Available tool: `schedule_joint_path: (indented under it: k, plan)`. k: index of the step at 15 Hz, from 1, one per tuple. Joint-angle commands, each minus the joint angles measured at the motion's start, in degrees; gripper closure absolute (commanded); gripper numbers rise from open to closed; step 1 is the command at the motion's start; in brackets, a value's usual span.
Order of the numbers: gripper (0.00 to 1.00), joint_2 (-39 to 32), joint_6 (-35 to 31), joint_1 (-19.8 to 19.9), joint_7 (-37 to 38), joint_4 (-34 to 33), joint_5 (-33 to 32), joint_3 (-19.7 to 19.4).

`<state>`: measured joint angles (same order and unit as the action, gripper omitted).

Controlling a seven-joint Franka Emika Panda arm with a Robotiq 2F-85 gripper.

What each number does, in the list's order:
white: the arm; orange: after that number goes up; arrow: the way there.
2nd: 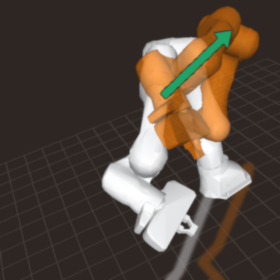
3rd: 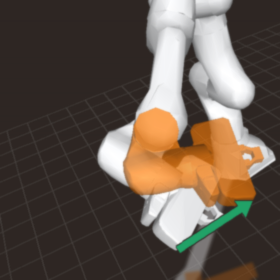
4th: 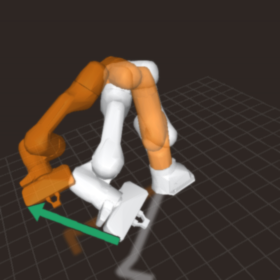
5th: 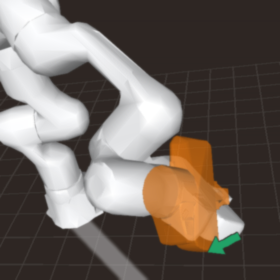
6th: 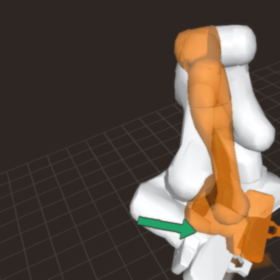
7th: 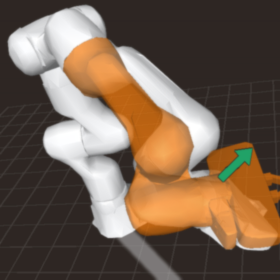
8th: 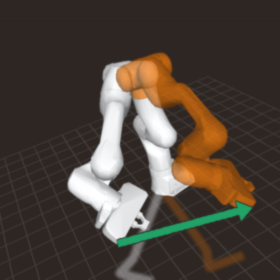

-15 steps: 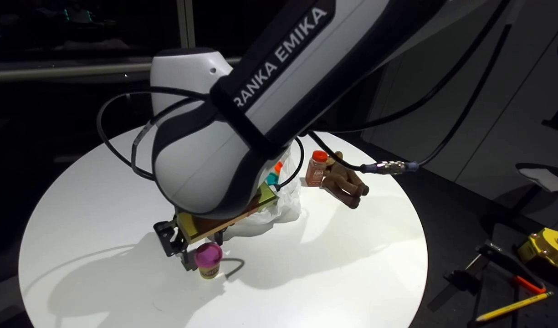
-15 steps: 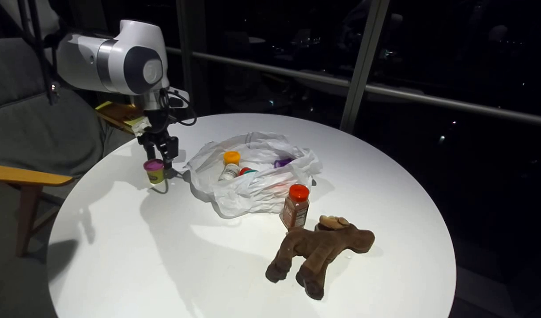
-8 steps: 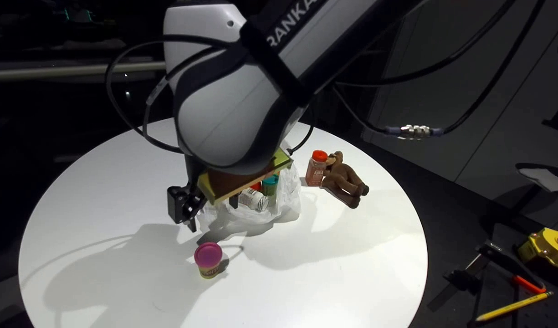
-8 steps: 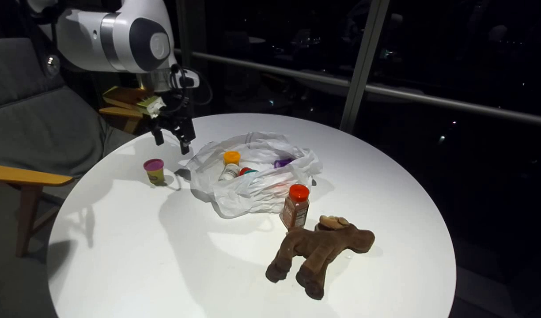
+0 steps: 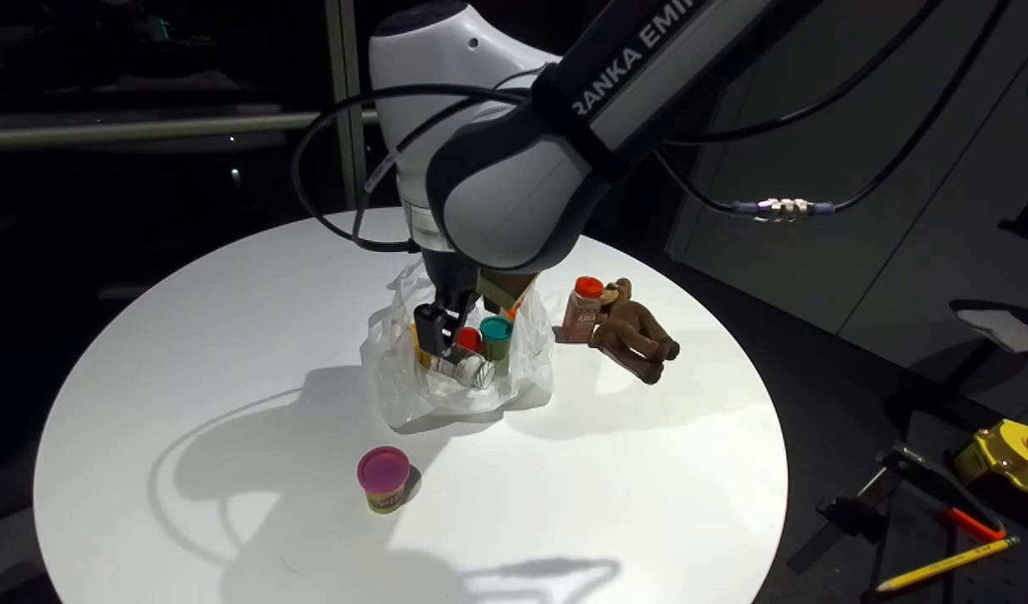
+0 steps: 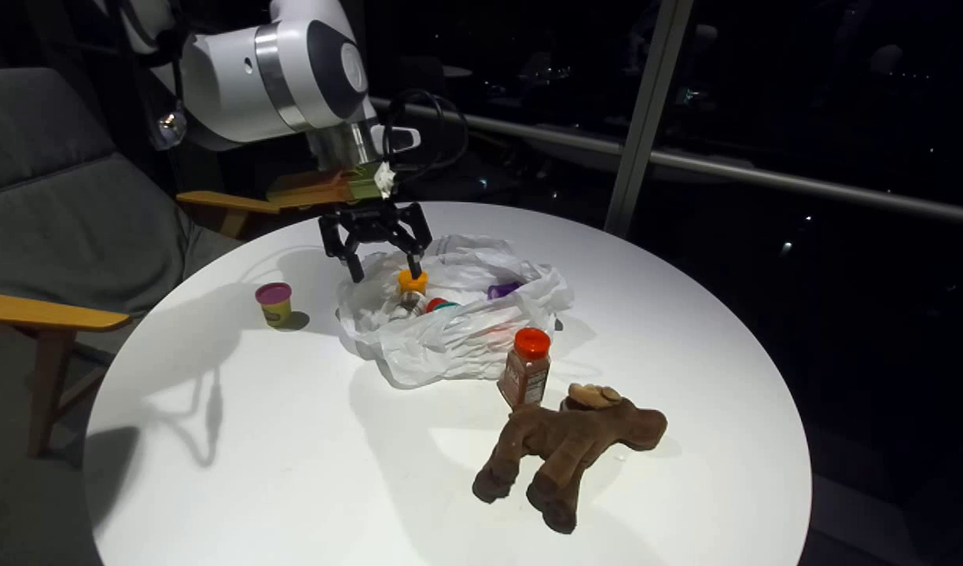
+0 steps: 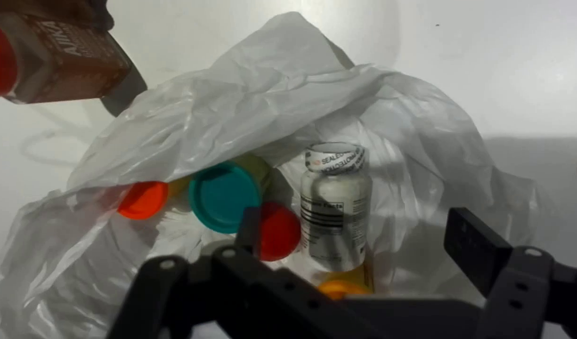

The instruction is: Remove all the contents from the plastic bag and put them on the table.

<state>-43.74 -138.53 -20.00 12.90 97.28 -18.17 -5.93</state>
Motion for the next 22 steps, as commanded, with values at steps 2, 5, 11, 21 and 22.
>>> schedule_joint_path:
  k: [2, 5, 11, 21, 22]
  plan:
    - [0.00, -1.8, -0.5, 5.9, -9.6, -3.8, 0.8, 3.8]
    - [0.00, -3.6, 1.0, 9.7, -15.1, -7.1, 3.2, 6.6]
    - [0.00, -8.0, 5.5, 14.3, -23.4, -13.8, 8.8, 10.9]
    - [0.00, -15.1, 7.4, 12.0, -21.7, -22.7, 8.5, 10.0]
    - [0.00, -15.9, 7.9, 11.8, -21.6, -23.9, 8.4, 9.9]
